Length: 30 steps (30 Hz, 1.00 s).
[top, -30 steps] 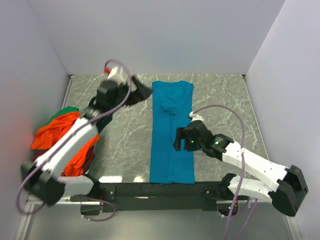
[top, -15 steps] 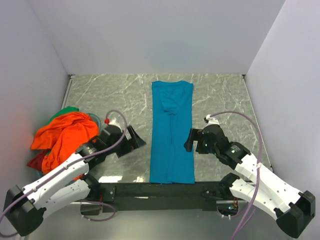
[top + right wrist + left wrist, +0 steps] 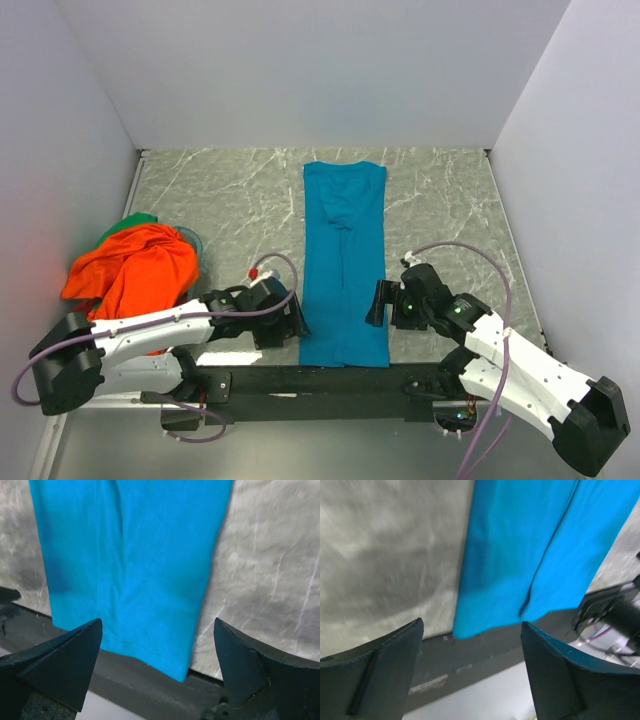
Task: Fold and stack the t-shirts
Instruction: Fold the tshirt
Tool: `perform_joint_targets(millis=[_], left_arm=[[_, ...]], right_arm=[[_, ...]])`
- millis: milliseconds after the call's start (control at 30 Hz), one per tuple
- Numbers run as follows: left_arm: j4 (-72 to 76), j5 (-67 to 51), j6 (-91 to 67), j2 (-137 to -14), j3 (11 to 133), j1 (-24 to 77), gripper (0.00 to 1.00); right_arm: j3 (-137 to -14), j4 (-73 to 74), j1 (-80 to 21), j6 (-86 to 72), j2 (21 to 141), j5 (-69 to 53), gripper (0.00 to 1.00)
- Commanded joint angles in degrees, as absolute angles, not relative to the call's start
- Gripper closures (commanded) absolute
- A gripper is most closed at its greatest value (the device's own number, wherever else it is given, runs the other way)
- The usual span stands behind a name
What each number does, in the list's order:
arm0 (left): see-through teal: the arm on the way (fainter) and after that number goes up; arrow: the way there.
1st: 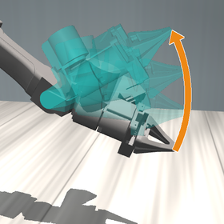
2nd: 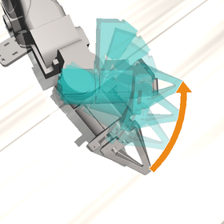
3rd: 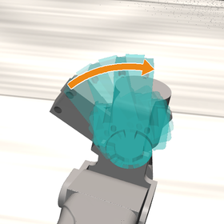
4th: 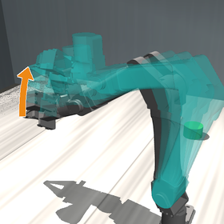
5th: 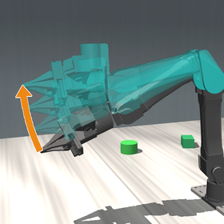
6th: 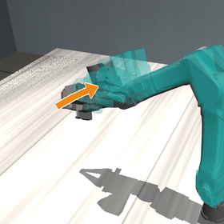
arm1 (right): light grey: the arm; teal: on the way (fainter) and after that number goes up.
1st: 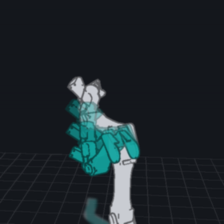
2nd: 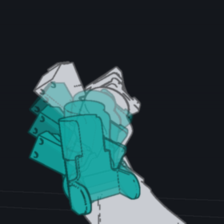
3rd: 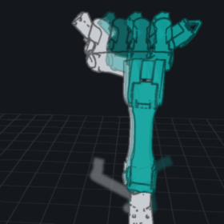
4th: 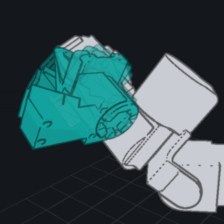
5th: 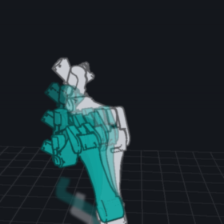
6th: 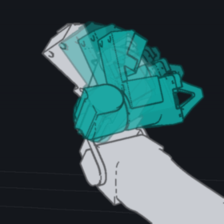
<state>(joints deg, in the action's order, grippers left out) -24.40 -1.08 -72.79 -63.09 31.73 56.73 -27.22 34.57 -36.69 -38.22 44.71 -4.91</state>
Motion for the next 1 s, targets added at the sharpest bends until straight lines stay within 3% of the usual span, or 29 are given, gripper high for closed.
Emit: perform_joint_targets(millis=[0, 133, 367, 533, 700, 800, 967], left_arm=[[-29.61, -0.18, -76.36, -64.6, 35.59, 60.72, 0.17], [-24.64, -0.96, -79.45, -64.69, 31.75, 63.63, 0.26], [-21.44, -2.02, -80.51, -69.08, 30.5, 64.86, 0.5], [-19.25, -3.34, -80.07, -71.37, 29.88, 65.56, 0.59], [-20.74, -3.61, -79.37, -75.14, 31.81, 67.67, 0.79], [-21.27, -3.6, -79.37, -76.72, 32.6, 68.38, 0.98], [-24.17, -2.2, -79.37, -76.99, 33.84, 68.47, 0.99]], right_arm=[[-26.19, 35.06, -36.3, -40.95, 44.47, -7.91, 0.02], [-25.93, 37.96, -36.3, -42.62, 44.91, -6.6, 0.05], [-25.4, 39.9, -36.39, -44.38, 41.93, -7.12, 0.09], [-23.73, 39.55, -36.56, -45.61, 40.87, -8.35, 0.1], [-23.82, 43.59, -37.96, -47.37, 40.35, -5.81, 0.12], [-23.2, 43.42, -41.91, -49.82, 40.08, -5.45, 0.13], [-24.08, 46.66, -48.95, -52.47, 42.45, -1.94, 0.22]])
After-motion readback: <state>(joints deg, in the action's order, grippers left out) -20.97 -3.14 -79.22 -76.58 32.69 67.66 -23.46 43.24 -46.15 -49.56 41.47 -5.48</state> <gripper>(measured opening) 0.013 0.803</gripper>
